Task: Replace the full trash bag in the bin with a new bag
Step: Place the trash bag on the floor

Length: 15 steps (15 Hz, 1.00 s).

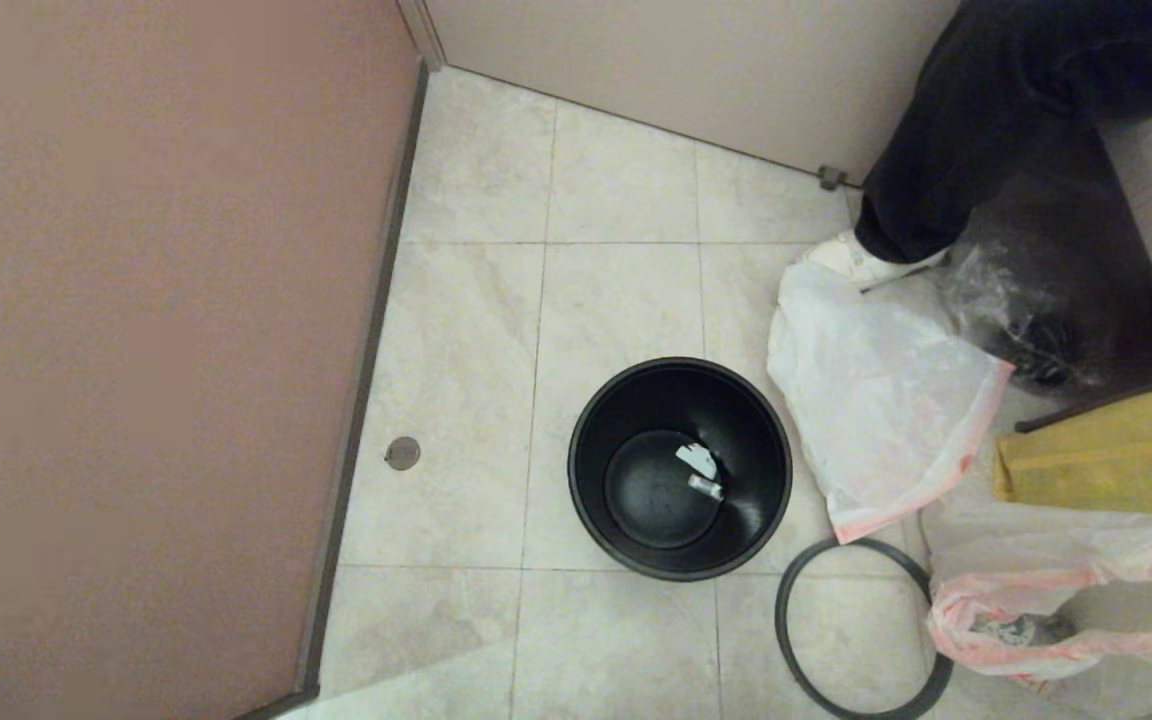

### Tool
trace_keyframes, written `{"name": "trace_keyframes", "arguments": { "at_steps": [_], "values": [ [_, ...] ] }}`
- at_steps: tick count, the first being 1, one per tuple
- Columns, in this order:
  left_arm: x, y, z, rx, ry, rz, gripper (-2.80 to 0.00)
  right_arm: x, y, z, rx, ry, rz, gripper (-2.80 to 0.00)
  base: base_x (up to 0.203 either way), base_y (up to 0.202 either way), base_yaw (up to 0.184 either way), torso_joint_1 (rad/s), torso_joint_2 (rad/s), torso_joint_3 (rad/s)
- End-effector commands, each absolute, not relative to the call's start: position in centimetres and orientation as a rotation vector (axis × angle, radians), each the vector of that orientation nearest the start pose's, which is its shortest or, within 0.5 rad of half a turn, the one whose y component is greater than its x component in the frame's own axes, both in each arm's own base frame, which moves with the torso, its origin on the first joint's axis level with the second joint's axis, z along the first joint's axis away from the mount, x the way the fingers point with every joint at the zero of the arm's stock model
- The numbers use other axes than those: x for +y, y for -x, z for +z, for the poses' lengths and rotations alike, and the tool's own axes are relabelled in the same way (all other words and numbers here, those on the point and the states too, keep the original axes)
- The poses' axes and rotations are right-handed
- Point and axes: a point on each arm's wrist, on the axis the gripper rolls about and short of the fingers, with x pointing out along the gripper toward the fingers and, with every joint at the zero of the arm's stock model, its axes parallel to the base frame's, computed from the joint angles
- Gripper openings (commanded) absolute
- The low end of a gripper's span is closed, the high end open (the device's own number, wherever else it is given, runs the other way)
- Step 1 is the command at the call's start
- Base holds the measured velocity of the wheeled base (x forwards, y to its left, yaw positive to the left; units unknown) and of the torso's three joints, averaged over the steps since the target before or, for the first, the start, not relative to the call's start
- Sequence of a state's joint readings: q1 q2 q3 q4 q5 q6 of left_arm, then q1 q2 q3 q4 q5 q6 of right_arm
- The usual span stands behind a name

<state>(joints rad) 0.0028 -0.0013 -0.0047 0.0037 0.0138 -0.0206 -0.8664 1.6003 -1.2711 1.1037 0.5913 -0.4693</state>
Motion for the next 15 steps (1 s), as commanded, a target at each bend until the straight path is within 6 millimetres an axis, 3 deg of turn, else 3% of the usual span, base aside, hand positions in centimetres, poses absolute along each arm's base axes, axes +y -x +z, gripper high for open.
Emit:
{"name": "trace_keyframes", "arguments": {
  "at_steps": [1,3,7,15],
  "values": [
    [0.0,2.3,7.6,-0.001,0.021,0.017,-2.80,-16.5,-14.0,21.4,1.023,-0.575,0.021,0.00,0.000,0.000,0.000,0.000,0.00,0.000],
    [0.0,2.3,7.6,-0.001,0.021,0.017,-2.80,-17.6,-13.2,21.1,0.964,-0.636,0.025,0.00,0.000,0.000,0.000,0.000,0.00,0.000],
    [0.0,2.3,7.6,-0.002,0.021,0.017,-2.80,-16.8,-12.5,21.9,0.939,-0.630,0.023,0.00,0.000,0.000,0.000,0.000,0.00,0.000],
    [0.0,2.3,7.6,0.000,0.021,0.017,-2.80,-17.1,-12.7,21.7,0.818,-0.717,0.116,0.00,0.000,0.000,0.000,0.000,0.00,0.000]
  ]
}}
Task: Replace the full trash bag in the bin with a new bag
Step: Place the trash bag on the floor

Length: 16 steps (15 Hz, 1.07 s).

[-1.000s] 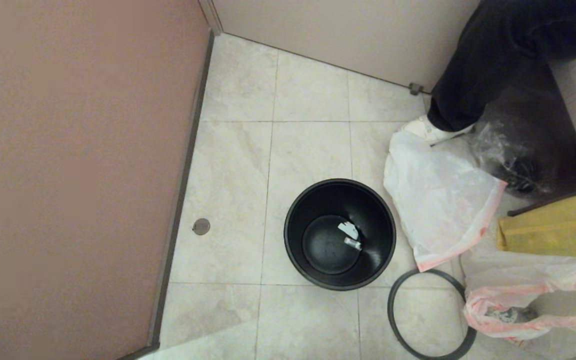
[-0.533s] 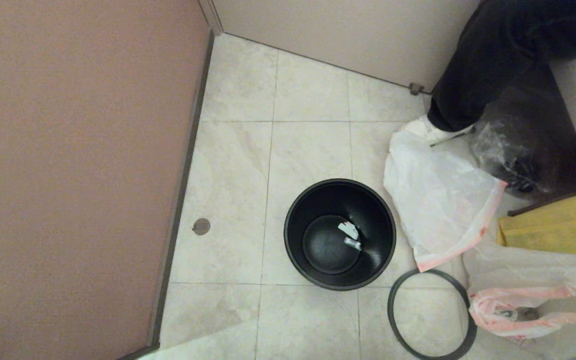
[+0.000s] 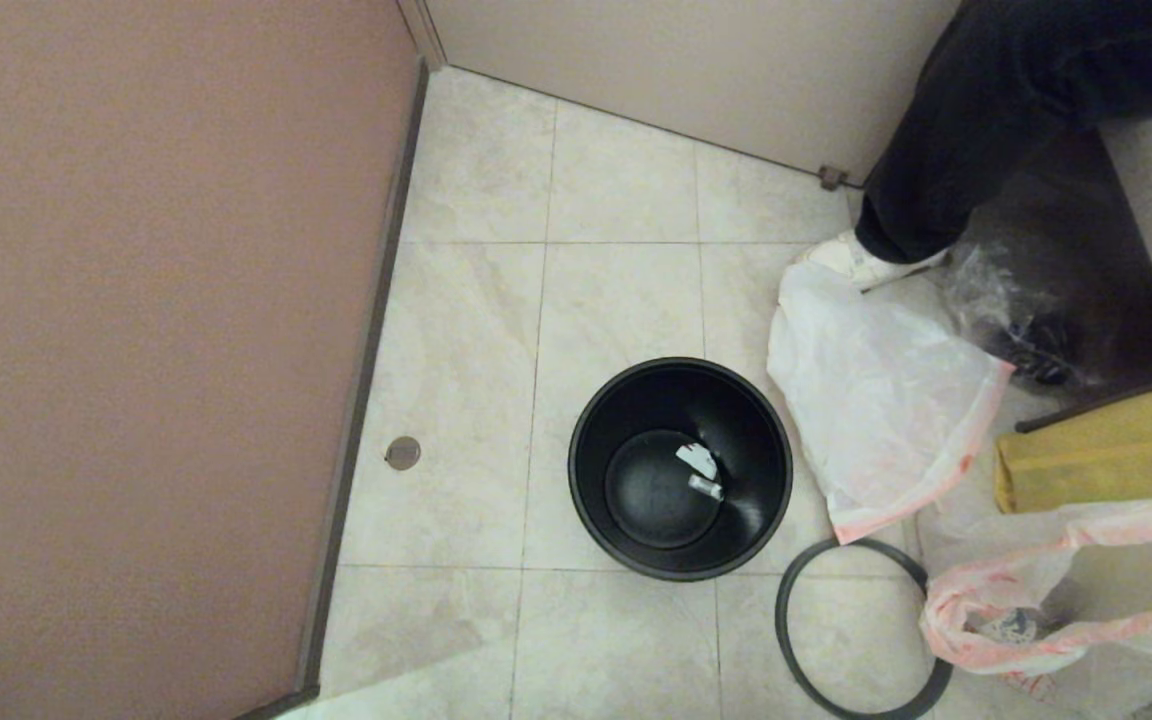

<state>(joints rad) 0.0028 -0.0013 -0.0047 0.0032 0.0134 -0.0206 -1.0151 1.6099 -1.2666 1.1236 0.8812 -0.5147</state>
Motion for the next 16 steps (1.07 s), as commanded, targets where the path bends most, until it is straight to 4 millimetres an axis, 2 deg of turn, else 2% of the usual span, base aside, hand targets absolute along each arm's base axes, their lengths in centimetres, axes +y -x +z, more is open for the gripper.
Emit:
{"name": "trace_keyframes", "arguments": {
  "at_steps": [1,4,6,10,11,14,16],
  "values": [
    [0.0,2.3,7.6,-0.001,0.021,0.017,-2.80,-17.1,-12.6,21.9,0.813,-0.709,0.114,0.00,0.000,0.000,0.000,0.000,0.00,0.000],
    [0.0,2.3,7.6,-0.002,0.021,0.017,-2.80,-16.4,-12.2,23.0,0.784,-0.665,0.103,0.00,0.000,0.000,0.000,0.000,0.00,0.000],
    [0.0,2.3,7.6,-0.002,0.021,0.017,-2.80,-15.2,-12.1,23.7,0.776,-0.631,0.128,0.00,0.000,0.000,0.000,0.000,0.00,0.000],
    [0.0,2.3,7.6,-0.001,0.021,0.017,-2.80,-12.4,-13.6,25.0,0.788,-0.552,0.242,0.00,0.000,0.000,0.000,0.000,0.00,0.000],
    [0.0,2.3,7.6,-0.002,0.021,0.017,-2.80,-11.9,-14.2,25.6,0.789,-0.538,0.269,-2.80,0.000,0.000,0.000,0.000,0.00,0.000],
    [0.0,2.3,7.6,-0.002,0.021,0.017,-2.80,-11.0,-17.0,28.0,0.789,-0.536,0.315,-2.80,0.000,0.000,0.000,0.000,0.00,0.000],
    [0.0,2.3,7.6,-0.002,0.021,0.017,-2.80,-10.6,-20.3,28.4,0.869,-0.547,0.285,-2.80,0.000,0.000,0.000,0.000,0.00,0.000]
  ]
}}
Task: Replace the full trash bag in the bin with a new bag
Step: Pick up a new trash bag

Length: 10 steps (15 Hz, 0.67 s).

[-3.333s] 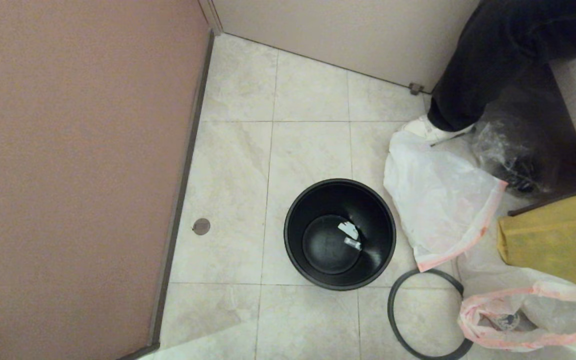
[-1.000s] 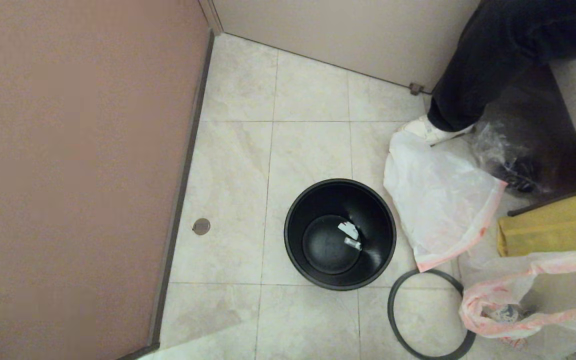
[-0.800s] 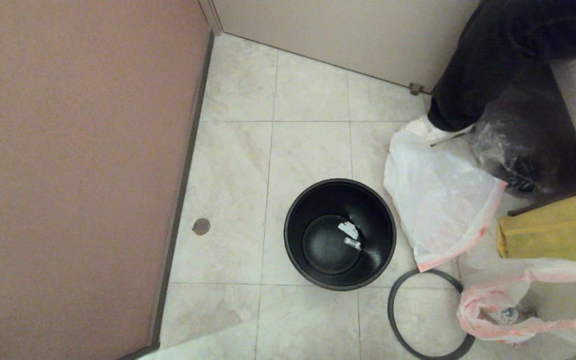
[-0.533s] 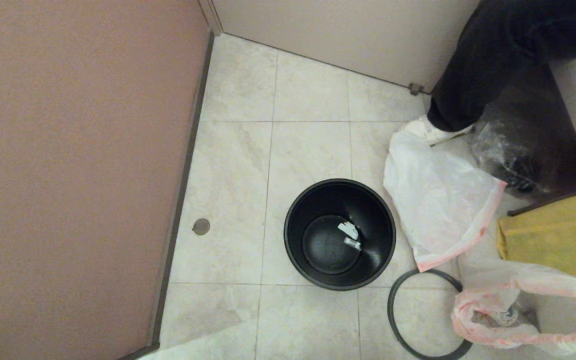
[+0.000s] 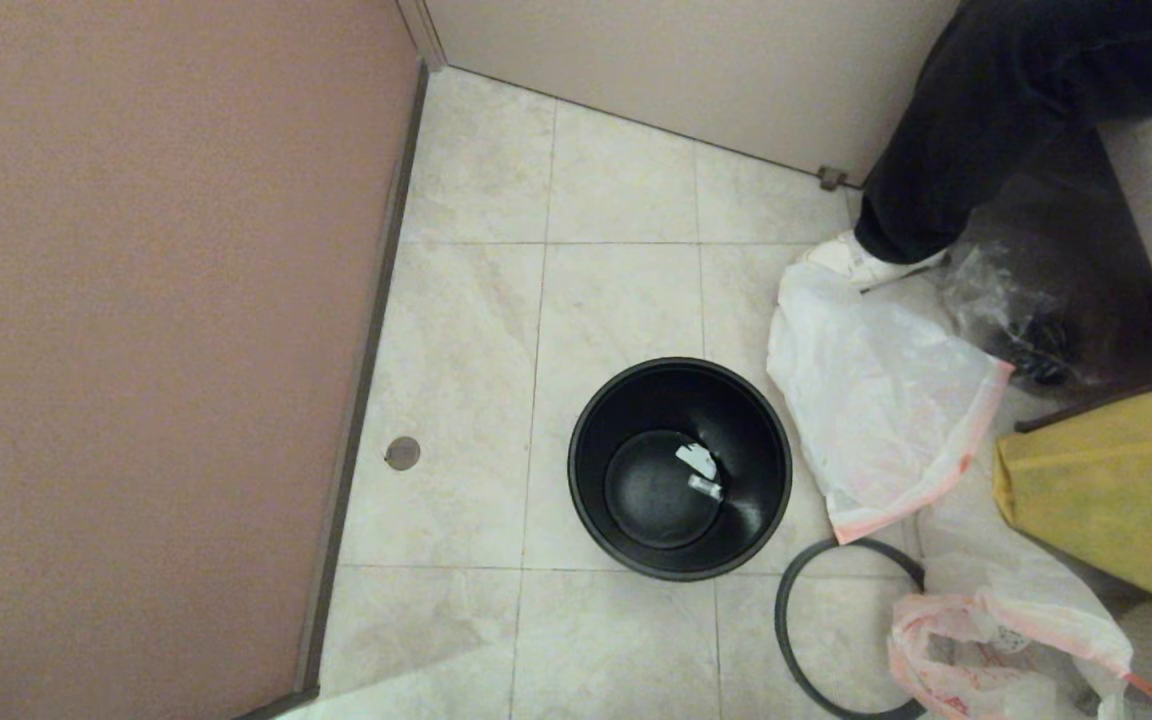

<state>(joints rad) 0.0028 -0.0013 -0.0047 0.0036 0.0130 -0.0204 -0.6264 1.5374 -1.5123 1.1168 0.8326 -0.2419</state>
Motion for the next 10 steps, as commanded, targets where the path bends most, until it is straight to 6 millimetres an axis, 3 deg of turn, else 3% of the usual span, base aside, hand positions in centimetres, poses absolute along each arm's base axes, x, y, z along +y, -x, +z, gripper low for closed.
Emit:
{"name": "trace_keyframes", "arguments": {
  "at_steps": [1,4,10],
  "values": [
    [0.0,2.3,7.6,-0.002,0.021,0.017,-2.80,-10.3,-21.8,28.1,0.910,-0.539,0.267,-2.80,0.000,0.000,0.000,0.000,0.00,0.000],
    [0.0,2.3,7.6,-0.002,0.021,0.017,-2.80,-9.1,-25.5,26.8,0.965,-0.437,0.236,-2.80,0.000,0.000,0.000,0.000,0.00,0.000],
    [0.0,2.3,7.6,-0.001,0.021,0.017,-2.80,-7.0,-36.7,22.8,0.916,-0.217,0.122,-2.80,0.000,0.000,0.000,0.000,0.00,0.000]
  ]
}}
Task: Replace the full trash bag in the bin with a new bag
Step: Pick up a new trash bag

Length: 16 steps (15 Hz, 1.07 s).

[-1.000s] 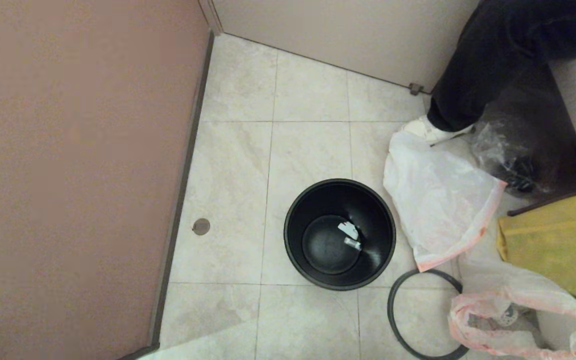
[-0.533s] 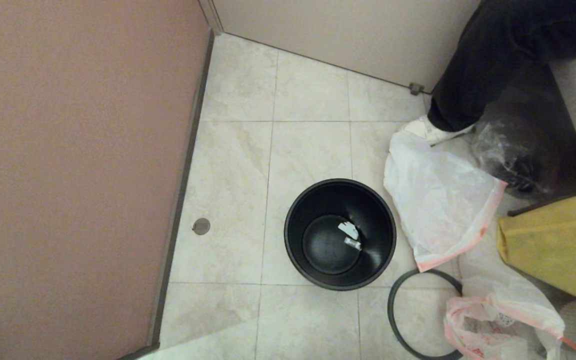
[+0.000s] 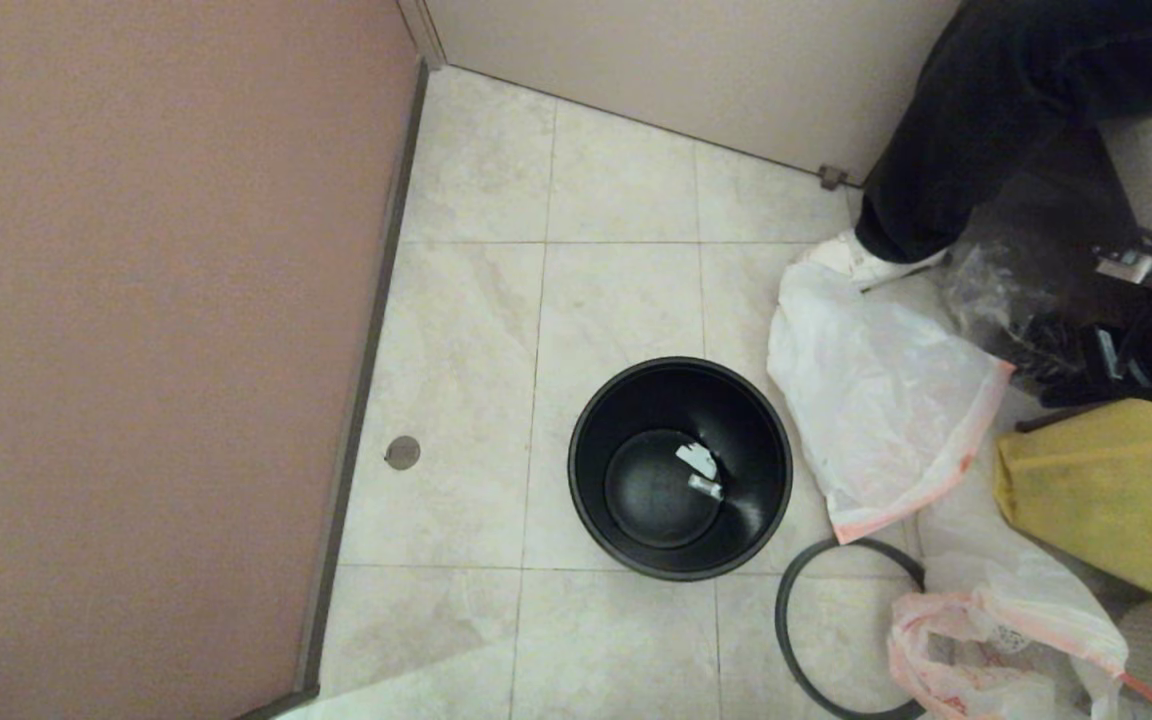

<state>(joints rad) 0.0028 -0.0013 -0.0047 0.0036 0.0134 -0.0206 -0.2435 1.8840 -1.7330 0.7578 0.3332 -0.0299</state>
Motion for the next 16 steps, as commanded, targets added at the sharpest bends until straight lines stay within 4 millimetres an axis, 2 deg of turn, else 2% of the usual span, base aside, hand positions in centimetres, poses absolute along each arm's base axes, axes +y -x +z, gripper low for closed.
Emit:
{"name": "trace_keyframes", "arguments": {
  "at_steps": [1,3,5,6,8,10,13,15,16],
  "values": [
    [0.0,2.3,7.6,-0.001,0.021,0.017,-2.80,-6.3,-38.6,21.9,0.915,-0.186,0.138,-2.80,0.000,0.000,0.000,0.000,0.00,0.000],
    [0.0,2.3,7.6,-0.002,0.021,0.017,-2.80,-3.8,-42.0,19.2,0.935,-0.112,0.176,-2.80,0.000,0.000,0.000,0.000,0.00,0.000],
    [0.0,2.3,7.6,-0.002,0.021,0.017,-2.80,-1.1,-45.4,16.8,0.829,-0.032,0.195,-2.80,0.000,0.000,0.000,0.000,0.00,0.000],
    [0.0,2.3,7.6,0.000,0.021,0.017,-2.80,0.9,-47.0,15.4,0.769,0.027,0.199,0.00,0.000,0.000,0.000,0.000,0.00,0.000],
    [0.0,2.3,7.6,-0.002,0.021,0.017,-2.80,4.3,-49.0,14.2,0.624,0.159,0.221,0.00,0.000,0.000,0.000,0.000,0.00,0.000],
    [0.0,2.3,7.6,-0.001,0.021,0.017,-2.80,5.5,-50.7,13.9,0.443,0.235,0.251,0.00,0.000,0.000,0.000,0.000,0.00,0.000],
    [0.0,2.3,7.6,-0.002,0.021,0.017,-2.80,5.1,-52.8,14.3,0.145,0.326,0.259,0.00,0.000,0.000,0.000,0.000,0.00,0.000],
    [0.0,2.3,7.6,-0.001,0.021,0.017,-2.80,3.6,-52.8,16.0,0.054,0.353,0.223,0.00,0.000,0.000,0.000,0.000,0.00,0.000],
    [0.0,2.3,7.6,0.000,0.021,0.017,-2.80,3.5,-52.8,16.1,0.051,0.366,0.226,0.00,0.000,0.000,0.000,0.000,0.00,0.000]
  ]
}}
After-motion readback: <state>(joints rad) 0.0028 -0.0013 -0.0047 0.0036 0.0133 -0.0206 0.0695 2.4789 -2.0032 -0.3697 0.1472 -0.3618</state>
